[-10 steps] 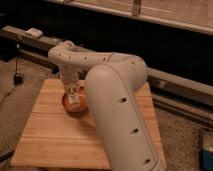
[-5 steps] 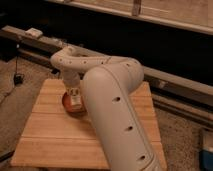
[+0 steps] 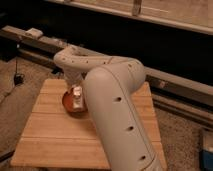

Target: Place the bottle in the ceramic bowl

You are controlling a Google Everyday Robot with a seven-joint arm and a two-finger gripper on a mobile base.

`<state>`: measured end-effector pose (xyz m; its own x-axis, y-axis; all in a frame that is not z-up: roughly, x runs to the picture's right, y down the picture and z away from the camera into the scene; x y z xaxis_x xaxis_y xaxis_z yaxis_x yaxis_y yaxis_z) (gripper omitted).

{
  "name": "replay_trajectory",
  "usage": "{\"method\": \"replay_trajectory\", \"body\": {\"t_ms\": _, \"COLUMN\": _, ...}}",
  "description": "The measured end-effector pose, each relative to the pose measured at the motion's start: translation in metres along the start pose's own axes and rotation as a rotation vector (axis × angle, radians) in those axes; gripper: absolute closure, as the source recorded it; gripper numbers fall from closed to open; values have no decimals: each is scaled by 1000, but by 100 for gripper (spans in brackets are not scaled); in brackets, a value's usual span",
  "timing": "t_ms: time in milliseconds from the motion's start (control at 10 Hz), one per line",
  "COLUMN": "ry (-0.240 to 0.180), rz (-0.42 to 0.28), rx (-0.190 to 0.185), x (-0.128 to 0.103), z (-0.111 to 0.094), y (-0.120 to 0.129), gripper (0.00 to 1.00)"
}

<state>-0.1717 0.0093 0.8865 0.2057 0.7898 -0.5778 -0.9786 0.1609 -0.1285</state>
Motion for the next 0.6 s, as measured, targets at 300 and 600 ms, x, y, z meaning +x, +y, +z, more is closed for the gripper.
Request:
{"method": "replay_trajectory", "body": {"t_ms": 300, "ry": 1, "rz": -3, "rx": -1, "x": 0, "z": 0, "y": 3, "gripper": 20}}
{"method": "replay_trajectory", "body": {"t_ms": 600, "ry": 1, "rz": 0, "rx": -1, "x": 0, "z": 0, "y": 1, "gripper": 20}}
